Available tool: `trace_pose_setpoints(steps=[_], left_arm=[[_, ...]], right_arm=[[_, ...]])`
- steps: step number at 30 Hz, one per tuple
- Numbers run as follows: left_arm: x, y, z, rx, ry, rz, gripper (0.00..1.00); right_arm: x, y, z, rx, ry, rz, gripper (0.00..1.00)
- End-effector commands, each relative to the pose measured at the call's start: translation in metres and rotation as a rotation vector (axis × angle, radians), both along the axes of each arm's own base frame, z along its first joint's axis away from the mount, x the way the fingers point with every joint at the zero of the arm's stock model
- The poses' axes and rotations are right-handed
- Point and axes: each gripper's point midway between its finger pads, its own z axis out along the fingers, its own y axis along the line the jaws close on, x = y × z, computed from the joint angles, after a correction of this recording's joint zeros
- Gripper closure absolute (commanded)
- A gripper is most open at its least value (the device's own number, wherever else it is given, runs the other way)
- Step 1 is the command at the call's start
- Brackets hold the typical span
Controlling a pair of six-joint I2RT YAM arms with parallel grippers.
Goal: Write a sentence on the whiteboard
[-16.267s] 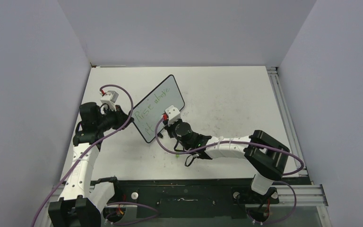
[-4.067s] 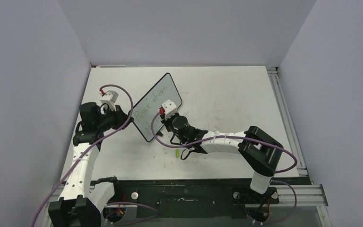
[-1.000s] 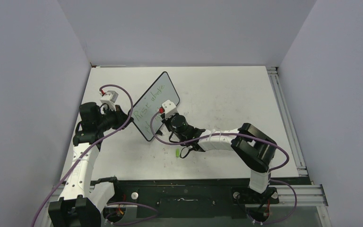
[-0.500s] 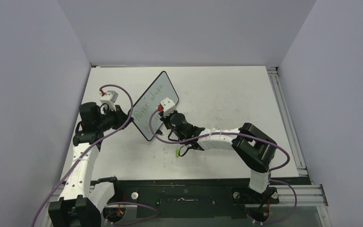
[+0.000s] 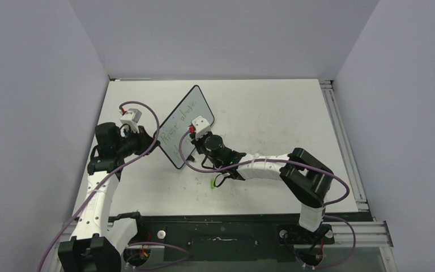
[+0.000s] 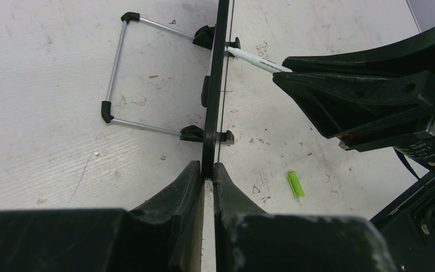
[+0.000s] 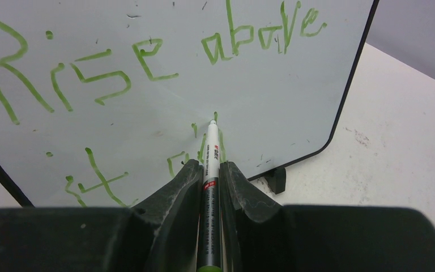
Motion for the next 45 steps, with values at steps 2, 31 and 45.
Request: trace_pose_setpoints(steps=[2,31,45], left_arm=[[0.005,-0.005,0.025,-0.014,-0.073,-0.028,1.0],[0.005,-0.004,0.024,-0.011,-0.07,-0.021,1.0],[0.005,-0.004,0.024,-0.011,-0.071,-0.023,1.0]], right_arm=[[-0.004,0.015,0.067,0.149,-0.093,0.039,0.95],[0.029,-0.036,0.017,0.241,0.126,0.035,0.95],[0.028,-0.028,-0.004,0.218,0.17,0.061,0.95]])
